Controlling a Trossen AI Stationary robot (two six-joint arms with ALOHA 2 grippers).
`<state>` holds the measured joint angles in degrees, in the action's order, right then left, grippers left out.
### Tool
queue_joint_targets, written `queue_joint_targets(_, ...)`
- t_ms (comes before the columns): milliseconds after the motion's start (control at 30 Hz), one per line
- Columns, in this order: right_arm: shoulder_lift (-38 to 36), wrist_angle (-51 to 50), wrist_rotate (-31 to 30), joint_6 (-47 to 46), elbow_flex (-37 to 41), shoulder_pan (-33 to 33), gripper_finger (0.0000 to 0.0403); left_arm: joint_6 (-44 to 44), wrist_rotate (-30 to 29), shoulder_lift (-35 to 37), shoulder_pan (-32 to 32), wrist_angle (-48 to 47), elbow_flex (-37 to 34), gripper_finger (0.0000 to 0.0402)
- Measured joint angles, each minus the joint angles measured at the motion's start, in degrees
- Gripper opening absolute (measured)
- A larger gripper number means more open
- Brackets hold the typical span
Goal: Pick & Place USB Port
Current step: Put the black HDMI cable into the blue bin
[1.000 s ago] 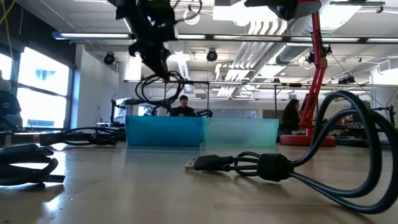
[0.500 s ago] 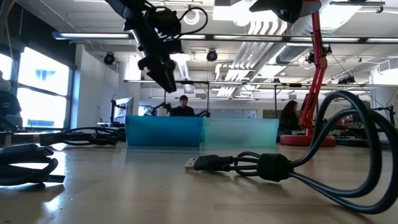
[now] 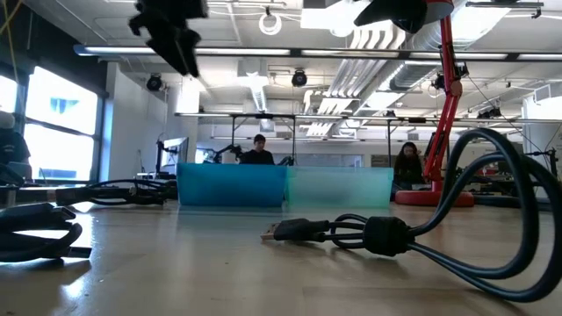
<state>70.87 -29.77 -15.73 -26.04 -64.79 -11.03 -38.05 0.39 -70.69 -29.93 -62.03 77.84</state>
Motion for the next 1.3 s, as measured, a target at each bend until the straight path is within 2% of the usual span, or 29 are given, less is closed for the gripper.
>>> queue_joint_targets(200,0.0,-0.1,-3.3,2.1,0.0,0.0,0.0193,4.5,-4.3,6.1,0.0,-8.9,0.0,0.0241)
queue_joint_targets(367,0.0,-0.1,-3.8,2.1,0.0,0.2,0.0193,7.7,-9.8,6.4,0.0,-16.2,-0.1,0.0241)
queue_joint_targets(567,0.0,0.0,-3.3,2.0,0.0,0.1,0.0193,14.5,-7.8,6.3,0.0,-16.8,-6.6,0.0241)
queue_joint_targets(867,0.0,0.0,-3.2,0.4,0.0,-1.2,0.0193,19.5,-7.1,6.3,0.0,-7.9,-21.8,0.0241)
queue_joint_targets(1000,0.0,0.0,-3.6,-0.5,0.0,-1.4,0.0193,22.3,-4.8,6.3,0.0,-2.0,-27.8,0.0241)
queue_joint_targets(1167,0.0,0.8,-3.8,-1.0,0.0,-1.4,0.0193,24.5,-4.3,6.3,0.0,4.1,-33.0,0.0241)
queue_joint_targets(1300,0.0,1.3,-3.4,-1.2,0.0,-1.4,0.0193,24.7,-6.4,6.3,0.0,7.3,-35.2,0.0241)
